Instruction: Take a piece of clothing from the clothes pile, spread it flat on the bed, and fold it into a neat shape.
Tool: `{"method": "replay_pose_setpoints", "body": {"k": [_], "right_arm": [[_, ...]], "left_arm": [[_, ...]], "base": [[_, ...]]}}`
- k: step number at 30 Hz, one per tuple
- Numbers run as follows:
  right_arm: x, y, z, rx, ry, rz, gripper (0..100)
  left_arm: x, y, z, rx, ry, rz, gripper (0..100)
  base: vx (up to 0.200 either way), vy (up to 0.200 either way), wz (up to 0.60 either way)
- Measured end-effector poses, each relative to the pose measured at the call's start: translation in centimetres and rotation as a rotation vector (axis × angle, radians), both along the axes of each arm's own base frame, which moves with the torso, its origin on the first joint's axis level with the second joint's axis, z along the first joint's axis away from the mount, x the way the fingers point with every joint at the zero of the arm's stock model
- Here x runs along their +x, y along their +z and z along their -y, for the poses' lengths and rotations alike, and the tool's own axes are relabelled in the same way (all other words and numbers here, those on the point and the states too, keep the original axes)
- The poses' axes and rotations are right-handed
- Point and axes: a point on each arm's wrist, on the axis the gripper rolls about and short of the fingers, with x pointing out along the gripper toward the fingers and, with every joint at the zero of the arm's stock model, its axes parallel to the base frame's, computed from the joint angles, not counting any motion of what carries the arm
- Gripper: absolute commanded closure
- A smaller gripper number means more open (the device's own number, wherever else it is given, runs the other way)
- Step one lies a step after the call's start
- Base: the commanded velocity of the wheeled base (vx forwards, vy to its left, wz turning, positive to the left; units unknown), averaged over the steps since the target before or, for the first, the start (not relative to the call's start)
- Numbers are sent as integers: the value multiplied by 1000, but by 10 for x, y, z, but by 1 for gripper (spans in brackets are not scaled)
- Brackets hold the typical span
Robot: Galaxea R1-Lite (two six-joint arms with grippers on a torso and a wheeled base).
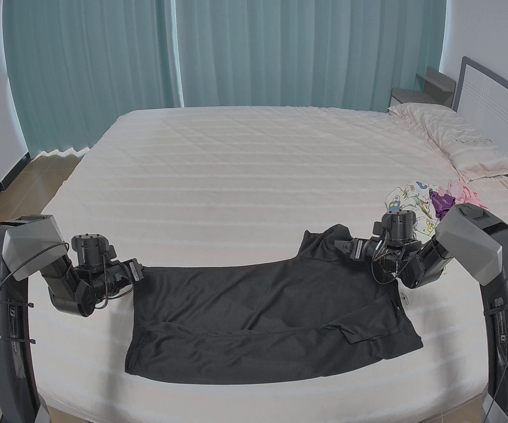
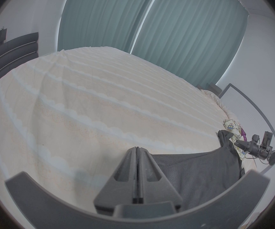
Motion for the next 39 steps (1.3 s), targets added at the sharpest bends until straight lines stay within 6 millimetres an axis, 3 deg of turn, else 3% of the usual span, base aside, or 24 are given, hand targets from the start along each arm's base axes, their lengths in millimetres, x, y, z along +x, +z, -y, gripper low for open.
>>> {"method": "replay_pose_setpoints", "body": {"k": [13, 23, 24, 39], "right_arm": [[18, -16, -2, -13, 3, 24, 0], [31, -25, 9, -26, -23, 43, 0], [31, -26, 10, -26, -25, 41, 100], [28, -26, 18, -20, -72, 68, 100]], "left_arm": [[-2, 0, -3, -1, 9, 7, 100], [-3, -1, -3, -1, 8, 2, 100], [-3, -1, -3, -1, 8, 2, 100], [-3, -2, -5, -3, 16, 2, 100]], "base": [[0, 0, 0], [0, 0, 0], [0, 0, 0], [0, 0, 0]]}}
